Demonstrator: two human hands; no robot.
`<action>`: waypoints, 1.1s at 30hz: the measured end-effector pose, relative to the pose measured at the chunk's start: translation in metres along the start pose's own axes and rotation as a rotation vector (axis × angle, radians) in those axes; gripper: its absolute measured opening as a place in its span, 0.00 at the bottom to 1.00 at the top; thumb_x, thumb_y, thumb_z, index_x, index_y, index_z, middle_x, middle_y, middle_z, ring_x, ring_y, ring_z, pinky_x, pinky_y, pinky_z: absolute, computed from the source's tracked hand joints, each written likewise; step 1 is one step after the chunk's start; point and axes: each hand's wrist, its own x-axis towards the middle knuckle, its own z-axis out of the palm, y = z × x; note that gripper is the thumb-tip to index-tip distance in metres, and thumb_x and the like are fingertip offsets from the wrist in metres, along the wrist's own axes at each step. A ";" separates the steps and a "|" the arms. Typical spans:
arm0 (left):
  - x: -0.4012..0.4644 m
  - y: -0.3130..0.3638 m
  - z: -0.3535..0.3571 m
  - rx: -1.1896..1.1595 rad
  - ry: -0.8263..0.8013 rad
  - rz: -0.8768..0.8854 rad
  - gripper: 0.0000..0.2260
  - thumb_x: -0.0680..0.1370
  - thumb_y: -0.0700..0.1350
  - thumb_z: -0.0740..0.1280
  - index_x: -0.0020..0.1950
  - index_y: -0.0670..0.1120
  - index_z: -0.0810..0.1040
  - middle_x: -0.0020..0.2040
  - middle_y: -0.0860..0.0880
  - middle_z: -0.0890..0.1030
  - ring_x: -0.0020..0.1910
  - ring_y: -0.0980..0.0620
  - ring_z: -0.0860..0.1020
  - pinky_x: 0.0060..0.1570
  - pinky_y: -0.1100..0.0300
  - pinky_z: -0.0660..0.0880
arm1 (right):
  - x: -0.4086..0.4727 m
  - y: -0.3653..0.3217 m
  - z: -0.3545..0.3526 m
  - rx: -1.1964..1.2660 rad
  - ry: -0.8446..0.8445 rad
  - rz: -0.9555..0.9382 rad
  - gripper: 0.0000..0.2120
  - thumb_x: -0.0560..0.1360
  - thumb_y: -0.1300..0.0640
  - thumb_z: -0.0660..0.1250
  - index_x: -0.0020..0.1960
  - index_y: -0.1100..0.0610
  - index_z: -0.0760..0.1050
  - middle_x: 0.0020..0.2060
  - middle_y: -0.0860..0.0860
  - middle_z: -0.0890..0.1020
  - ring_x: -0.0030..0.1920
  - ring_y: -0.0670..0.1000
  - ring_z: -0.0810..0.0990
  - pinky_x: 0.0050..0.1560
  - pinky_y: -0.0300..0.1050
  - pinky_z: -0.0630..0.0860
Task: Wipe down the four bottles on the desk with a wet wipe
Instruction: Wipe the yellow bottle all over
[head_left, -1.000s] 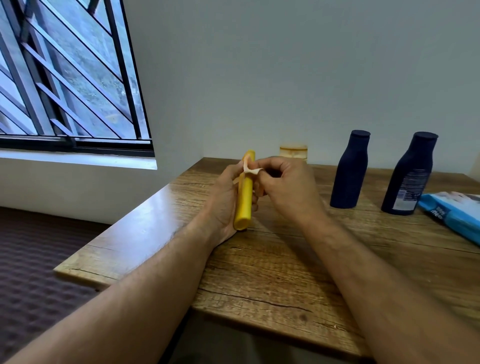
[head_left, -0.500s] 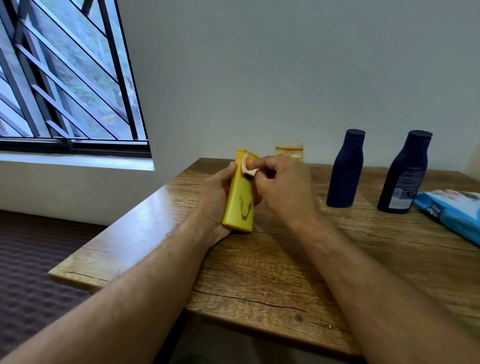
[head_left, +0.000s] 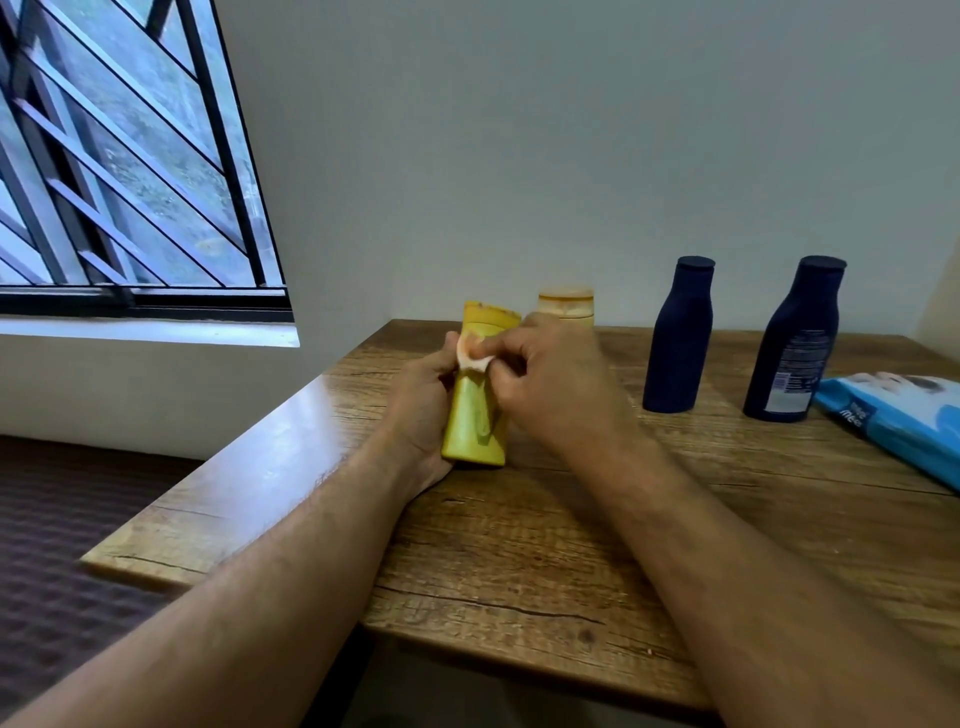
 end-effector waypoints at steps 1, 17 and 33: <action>-0.001 0.000 0.001 -0.001 -0.014 0.013 0.20 0.86 0.52 0.56 0.53 0.42 0.82 0.44 0.43 0.86 0.42 0.48 0.85 0.46 0.53 0.83 | 0.004 0.001 0.002 0.008 0.081 0.037 0.10 0.77 0.55 0.67 0.56 0.48 0.83 0.43 0.46 0.76 0.40 0.42 0.73 0.41 0.34 0.70; 0.001 -0.003 0.000 0.056 -0.092 0.064 0.23 0.84 0.57 0.56 0.50 0.48 0.87 0.47 0.44 0.84 0.45 0.47 0.82 0.50 0.49 0.77 | 0.004 0.000 -0.001 0.021 0.204 0.038 0.10 0.77 0.56 0.67 0.56 0.50 0.83 0.42 0.47 0.75 0.40 0.43 0.73 0.39 0.31 0.68; 0.001 -0.001 0.004 0.028 -0.064 0.060 0.25 0.86 0.57 0.54 0.47 0.46 0.87 0.44 0.43 0.84 0.41 0.47 0.82 0.45 0.53 0.79 | 0.005 0.005 -0.001 0.033 0.181 0.019 0.10 0.74 0.56 0.69 0.54 0.50 0.84 0.40 0.49 0.78 0.39 0.46 0.75 0.38 0.35 0.70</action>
